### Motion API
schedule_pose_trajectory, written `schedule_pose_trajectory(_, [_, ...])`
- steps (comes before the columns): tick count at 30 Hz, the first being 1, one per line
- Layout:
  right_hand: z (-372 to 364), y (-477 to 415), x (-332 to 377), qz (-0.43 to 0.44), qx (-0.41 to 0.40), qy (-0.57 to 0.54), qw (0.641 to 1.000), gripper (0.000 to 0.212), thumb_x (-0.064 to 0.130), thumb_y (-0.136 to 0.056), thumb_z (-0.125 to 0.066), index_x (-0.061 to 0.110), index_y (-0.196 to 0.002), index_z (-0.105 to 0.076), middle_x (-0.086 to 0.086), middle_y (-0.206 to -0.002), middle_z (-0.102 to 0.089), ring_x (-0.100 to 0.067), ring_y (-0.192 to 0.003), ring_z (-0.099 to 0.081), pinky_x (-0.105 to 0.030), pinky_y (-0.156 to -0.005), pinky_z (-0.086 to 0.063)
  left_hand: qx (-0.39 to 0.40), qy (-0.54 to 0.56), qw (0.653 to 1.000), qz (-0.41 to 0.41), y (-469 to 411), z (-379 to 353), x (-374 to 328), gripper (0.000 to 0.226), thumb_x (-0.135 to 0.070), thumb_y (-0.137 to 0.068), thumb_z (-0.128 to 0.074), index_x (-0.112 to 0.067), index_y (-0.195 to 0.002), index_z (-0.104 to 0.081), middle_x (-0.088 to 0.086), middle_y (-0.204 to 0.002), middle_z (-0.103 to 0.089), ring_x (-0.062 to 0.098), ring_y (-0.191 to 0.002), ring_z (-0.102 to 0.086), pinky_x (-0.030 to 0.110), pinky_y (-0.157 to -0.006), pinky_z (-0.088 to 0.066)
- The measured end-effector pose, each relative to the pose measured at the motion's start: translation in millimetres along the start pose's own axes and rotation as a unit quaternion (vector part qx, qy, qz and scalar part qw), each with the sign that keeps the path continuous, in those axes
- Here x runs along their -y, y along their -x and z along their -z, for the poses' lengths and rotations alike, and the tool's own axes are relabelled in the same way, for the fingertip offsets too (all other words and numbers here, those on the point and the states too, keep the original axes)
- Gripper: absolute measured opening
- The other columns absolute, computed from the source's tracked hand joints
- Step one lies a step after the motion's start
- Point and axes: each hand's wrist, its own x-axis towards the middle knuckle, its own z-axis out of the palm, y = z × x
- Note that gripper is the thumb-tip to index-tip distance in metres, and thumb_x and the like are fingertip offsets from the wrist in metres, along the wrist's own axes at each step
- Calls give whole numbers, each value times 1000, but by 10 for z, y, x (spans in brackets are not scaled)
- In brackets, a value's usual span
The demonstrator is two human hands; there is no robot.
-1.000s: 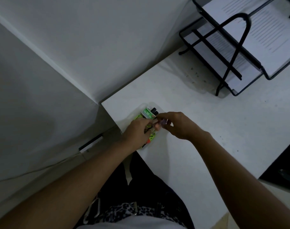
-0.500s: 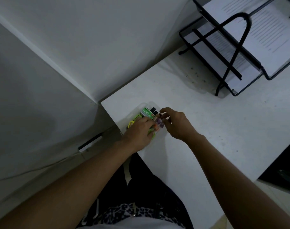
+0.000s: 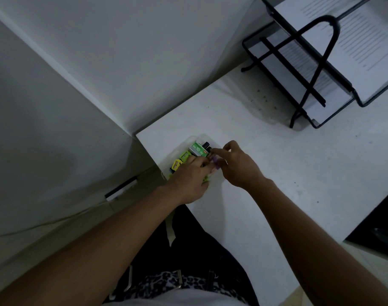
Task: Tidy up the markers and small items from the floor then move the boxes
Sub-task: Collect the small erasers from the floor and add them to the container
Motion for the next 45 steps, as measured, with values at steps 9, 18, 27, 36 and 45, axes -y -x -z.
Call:
schedule_pose_trajectory(9, [183, -40, 1, 51, 33, -19, 998, 16, 19, -89, -62, 11, -102, -62, -3, -116, -57, -20, -92, -58, -40, -77, -53, -18, 44, 999, -12, 32, 5, -30, 35, -20, -90, -56, -16, -125, -54, 8, -120, -56, 25, -113, -42, 38, -95, -40])
schedule_pose_trajectory(18, [122, -57, -21, 36, 21, -17, 999, 30, 0, -86, -55, 14, -111, -63, -4, -106, -63, -23, -96, -56, -43, -80, -50, -22, 20, 1000, -8, 10, -12, -33, 24, -20, -89, -55, -14, -112, -51, 9, -111, -58, 29, -104, -46, 40, -84, -42])
schedule_pose_trajectory(27, [101, -48, 20, 57, 22, 0, 998, 28, 23, -91, -61, 24, -118, -66, -2, -122, -57, -20, -104, -52, -38, -79, -52, -31, 33, 999, 3, 6, -15, -30, 15, -20, -90, -53, -14, -103, -51, 9, -106, -58, 27, -102, -45, 45, -83, -45])
schedule_pose_trajectory(36, [97, -70, -4, 71, 6, -19, 997, 26, 2, -82, -63, 10, -106, -69, -6, -117, -62, -25, -99, -57, -38, -84, -49, -59, 31, 998, 5, -73, -24, -56, 13, -20, -88, -55, -12, -99, -54, 12, -95, -62, 32, -92, -51, 43, -71, -46])
schedule_pose_trajectory(45, [74, -83, -36, 64, 3, -57, 996, 25, 8, -87, -59, 13, -111, -65, -3, -107, -66, -21, -90, -58, -33, -80, -49, -113, 148, 981, 46, -124, -14, 30, 11, -7, -82, -62, 1, -85, -68, 16, -77, -66, 30, -73, -61, 31, -60, -43])
